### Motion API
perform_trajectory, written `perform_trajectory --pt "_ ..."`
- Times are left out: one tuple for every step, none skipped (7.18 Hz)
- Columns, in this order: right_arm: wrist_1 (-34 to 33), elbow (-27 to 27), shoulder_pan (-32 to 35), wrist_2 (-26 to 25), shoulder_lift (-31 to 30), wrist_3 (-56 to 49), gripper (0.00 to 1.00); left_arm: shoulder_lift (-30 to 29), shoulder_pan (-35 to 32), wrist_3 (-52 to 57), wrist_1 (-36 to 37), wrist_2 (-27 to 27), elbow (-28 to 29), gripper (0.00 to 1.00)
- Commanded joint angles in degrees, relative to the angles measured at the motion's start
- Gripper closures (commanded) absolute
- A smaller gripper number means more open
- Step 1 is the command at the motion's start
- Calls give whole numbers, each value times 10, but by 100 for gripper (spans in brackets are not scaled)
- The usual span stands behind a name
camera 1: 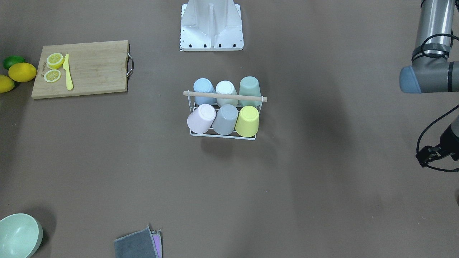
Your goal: Place cup on cup holder
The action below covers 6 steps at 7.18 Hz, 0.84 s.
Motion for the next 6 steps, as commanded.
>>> perform_trajectory --pt "0 0 0 0 0 0 0 45 -18 66 66 -22 -46 2" --pt "-1 0 0 0 0 0 0 80 -21 91 83 -29 -74 2" --pt "-1 1 1 0 -1 -1 0 128 -20 121 100 -29 -117 2" --pt "-1 5 1 0 -4 0 0 163 -23 163 116 -30 -145 2" --pt "-1 10 1 0 -8 0 0 195 -46 213 119 -32 -157 2" --pt "-1 10 1 0 -8 0 0 231 -77 275 119 -62 -157 2"
